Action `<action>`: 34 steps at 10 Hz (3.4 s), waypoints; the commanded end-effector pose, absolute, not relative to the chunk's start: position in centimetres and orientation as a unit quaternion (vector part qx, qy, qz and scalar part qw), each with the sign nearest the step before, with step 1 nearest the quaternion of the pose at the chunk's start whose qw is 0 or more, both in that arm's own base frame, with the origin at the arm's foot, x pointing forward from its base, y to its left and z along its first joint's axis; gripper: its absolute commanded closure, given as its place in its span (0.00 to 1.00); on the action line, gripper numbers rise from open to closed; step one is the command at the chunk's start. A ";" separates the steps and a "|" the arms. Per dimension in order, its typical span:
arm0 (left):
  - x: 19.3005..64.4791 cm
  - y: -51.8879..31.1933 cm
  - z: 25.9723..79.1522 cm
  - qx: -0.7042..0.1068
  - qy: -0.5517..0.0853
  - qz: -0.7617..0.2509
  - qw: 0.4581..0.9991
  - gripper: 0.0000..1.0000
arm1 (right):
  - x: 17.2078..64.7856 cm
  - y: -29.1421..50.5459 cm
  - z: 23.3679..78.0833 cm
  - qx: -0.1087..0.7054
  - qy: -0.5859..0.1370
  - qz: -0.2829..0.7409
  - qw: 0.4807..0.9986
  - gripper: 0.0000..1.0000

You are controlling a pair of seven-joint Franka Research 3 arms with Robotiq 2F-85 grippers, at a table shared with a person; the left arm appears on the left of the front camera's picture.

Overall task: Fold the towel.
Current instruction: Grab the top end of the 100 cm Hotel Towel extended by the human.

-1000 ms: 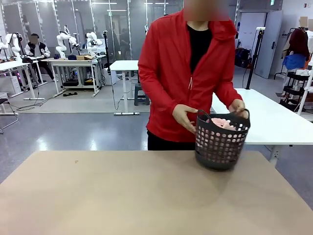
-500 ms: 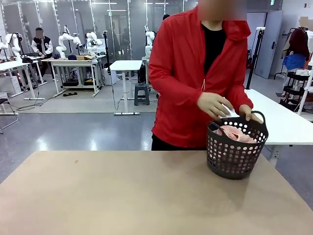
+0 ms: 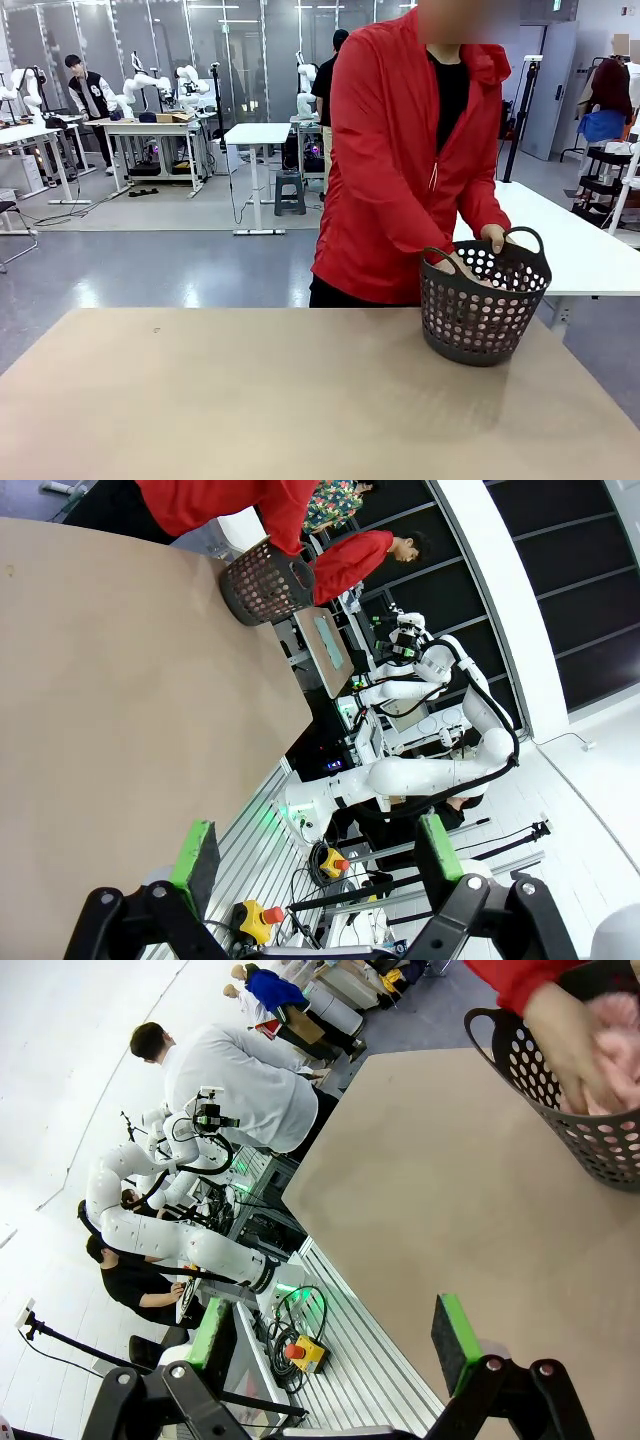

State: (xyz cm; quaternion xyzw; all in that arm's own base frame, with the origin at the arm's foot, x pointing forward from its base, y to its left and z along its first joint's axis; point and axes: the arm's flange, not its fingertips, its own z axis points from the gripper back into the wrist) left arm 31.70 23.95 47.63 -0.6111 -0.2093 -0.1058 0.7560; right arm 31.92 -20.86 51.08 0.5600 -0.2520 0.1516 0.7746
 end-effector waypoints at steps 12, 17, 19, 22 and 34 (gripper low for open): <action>31.4 24.0 47.8 -0.615 -0.212 -0.115 0.751 0.00 | 31.9 -20.8 51.1 0.565 -0.260 0.157 0.767 0.00; 31.4 24.0 47.8 -0.615 -0.212 -0.115 0.751 0.00 | 31.9 -20.8 51.1 0.565 -0.260 0.157 0.767 0.00; 31.4 24.0 47.8 -0.615 -0.212 -0.115 0.751 0.00 | 31.9 -20.8 51.1 0.565 -0.260 0.157 0.767 0.00; 31.4 24.0 47.8 -0.615 -0.212 -0.115 0.751 0.00 | 31.9 -20.8 51.1 0.565 -0.260 0.157 0.767 0.00; 31.4 24.0 47.8 -0.615 -0.212 -0.115 0.751 0.00 | 31.9 -20.8 51.1 0.565 -0.260 0.157 0.767 0.00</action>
